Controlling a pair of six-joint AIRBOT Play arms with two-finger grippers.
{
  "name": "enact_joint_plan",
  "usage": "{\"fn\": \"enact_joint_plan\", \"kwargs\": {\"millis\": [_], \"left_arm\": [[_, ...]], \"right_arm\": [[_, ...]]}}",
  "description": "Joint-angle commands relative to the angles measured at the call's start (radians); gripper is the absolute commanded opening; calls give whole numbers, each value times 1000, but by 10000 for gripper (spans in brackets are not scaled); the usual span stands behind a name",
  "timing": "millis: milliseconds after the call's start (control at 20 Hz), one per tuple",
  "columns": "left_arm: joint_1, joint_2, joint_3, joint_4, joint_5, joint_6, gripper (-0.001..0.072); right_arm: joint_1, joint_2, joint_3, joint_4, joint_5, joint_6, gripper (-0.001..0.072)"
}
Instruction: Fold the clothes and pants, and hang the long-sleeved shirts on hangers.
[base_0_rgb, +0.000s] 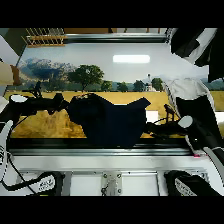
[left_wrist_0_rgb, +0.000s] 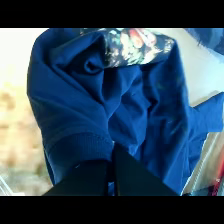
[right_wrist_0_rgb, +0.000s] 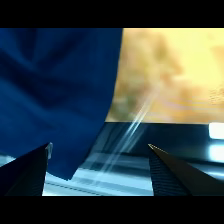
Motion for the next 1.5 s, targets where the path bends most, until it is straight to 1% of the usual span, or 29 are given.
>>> {"fn": "enact_joint_plan", "kwargs": {"millis": [0, 50, 150, 200, 250, 300, 500, 550, 600, 650, 750, 800, 850, 1000, 1150, 1300, 1450], "left_arm": [[1, 0, 13, -1, -6, 6, 7], [1, 0, 13, -1, -6, 6, 7], [1, -1, 13, -1, -2, 6, 6], [1, -1, 13, -2, 3, 6, 6], [1, -1, 13, -2, 5, 6, 7], [1, 0, 13, -2, 5, 6, 7], [1, 0, 13, -2, 5, 6, 7], [1, 0, 13, -2, 5, 6, 6], [1, 0, 13, -2, 5, 6, 7], [1, 0, 13, -2, 4, 6, 7], [1, 0, 13, -2, 1, 6, 7], [1, 0, 13, -2, 1, 6, 7], [2, 0, 13, -2, 1, 6, 7], [6, 2, 27, -4, -18, 6, 6], [42, 37, 160, -5, -113, 6, 6], [70, 166, 338, -5, -165, 5, 6], [76, 331, 489, -2, -203, 5, 6]], "right_arm": [[135, -100, -22, 104, -136, -8, 653], [168, -119, -21, 137, -166, -24, 653], [219, -154, -20, 240, -203, -97, 647], [230, -165, -15, 261, -203, -123, 585], [235, -172, -7, 274, -201, -140, 424], [236, -172, 1, 274, -202, -152, 388], [236, -173, 32, 274, -202, -164, 386], [236, -176, 32, 270, -200, -165, 313], [236, -179, 32, 269, -199, -165, 188], [236, -179, 32, 258, -199, -165, 102], [232, -167, 45, 216, -198, -165, 102], [227, -152, 58, 170, -197, -164, 88], [219, -132, 74, 119, -193, -163, 11], [172, -43, 137, -29, -157, -160, 10], [39, 96, 293, -144, -59, -161, 10], [-124, 225, 512, -161, 25, -161, 10], [-237, 324, 697, -161, 58, -161, 10]]}}
